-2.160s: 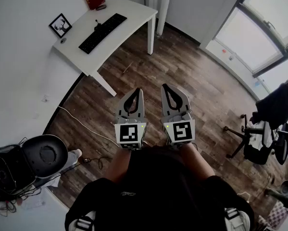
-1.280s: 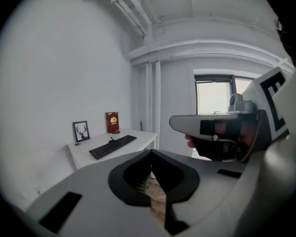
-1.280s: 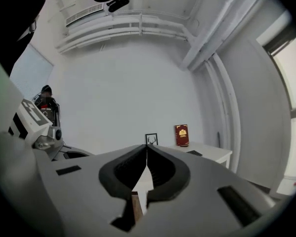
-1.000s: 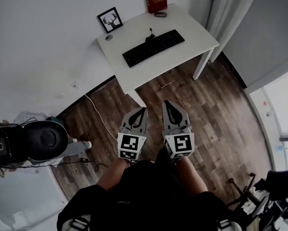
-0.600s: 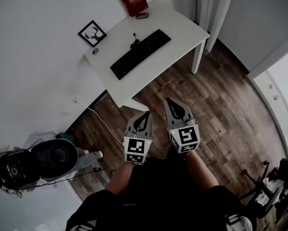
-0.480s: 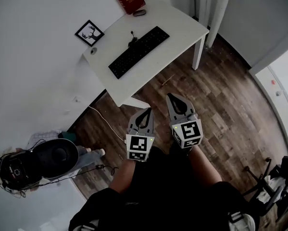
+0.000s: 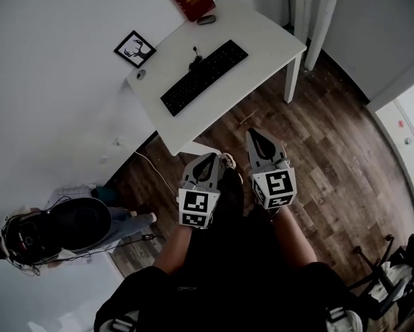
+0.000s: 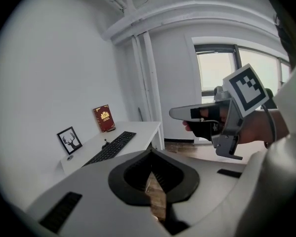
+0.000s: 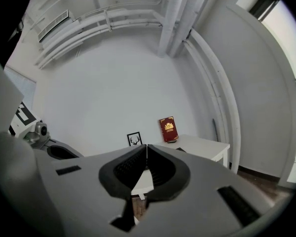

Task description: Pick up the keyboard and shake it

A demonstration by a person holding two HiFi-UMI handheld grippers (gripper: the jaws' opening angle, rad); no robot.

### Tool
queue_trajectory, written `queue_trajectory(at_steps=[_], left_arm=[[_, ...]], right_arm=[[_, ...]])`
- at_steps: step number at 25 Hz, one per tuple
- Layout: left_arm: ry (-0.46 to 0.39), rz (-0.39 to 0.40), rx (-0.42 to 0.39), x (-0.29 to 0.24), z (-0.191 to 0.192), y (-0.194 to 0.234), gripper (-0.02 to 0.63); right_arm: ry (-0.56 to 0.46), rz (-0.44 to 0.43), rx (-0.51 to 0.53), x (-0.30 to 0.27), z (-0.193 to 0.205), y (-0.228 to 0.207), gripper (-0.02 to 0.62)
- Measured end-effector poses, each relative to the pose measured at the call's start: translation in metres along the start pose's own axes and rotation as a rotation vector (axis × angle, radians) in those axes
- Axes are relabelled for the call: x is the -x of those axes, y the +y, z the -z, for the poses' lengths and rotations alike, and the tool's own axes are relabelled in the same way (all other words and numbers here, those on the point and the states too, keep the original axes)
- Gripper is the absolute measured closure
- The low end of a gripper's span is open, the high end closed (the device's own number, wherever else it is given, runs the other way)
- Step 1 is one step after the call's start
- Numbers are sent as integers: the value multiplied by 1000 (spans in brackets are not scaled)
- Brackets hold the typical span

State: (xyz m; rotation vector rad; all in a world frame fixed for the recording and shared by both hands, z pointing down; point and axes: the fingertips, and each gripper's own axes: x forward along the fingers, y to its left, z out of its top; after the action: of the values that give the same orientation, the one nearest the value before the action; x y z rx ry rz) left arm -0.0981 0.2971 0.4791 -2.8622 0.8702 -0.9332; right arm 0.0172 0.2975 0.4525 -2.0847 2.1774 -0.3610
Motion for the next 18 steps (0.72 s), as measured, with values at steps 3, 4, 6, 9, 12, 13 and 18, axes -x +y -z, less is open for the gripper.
queue_trajectory(at_steps=[3,4,6,9,12,13,18], left_arm=[[-7,39,0,-14,-2,-7,603],[-13,60,-4,-20,-4,-10,603],[-30,109,-19,-31,-13,-21,603],[-56,164,-31,-48,-30,-37,603],[-85,193,-23,-56,-45,-47,603],[-86,196,-19,-57,-46,-46,603],[-32,152,27,-63,-22,-17,603]], right_arm=[[-20,42,9,8,-1,-8,574],[-22,56,15,10,-2,-10,574],[-23,79,37,14,-5,-14,574],[-33,116,75,20,-16,-27,574],[-27,141,75,24,-22,-40,574],[-22,143,71,23,-22,-42,574],[14,93,60,-7,-7,-33,574]])
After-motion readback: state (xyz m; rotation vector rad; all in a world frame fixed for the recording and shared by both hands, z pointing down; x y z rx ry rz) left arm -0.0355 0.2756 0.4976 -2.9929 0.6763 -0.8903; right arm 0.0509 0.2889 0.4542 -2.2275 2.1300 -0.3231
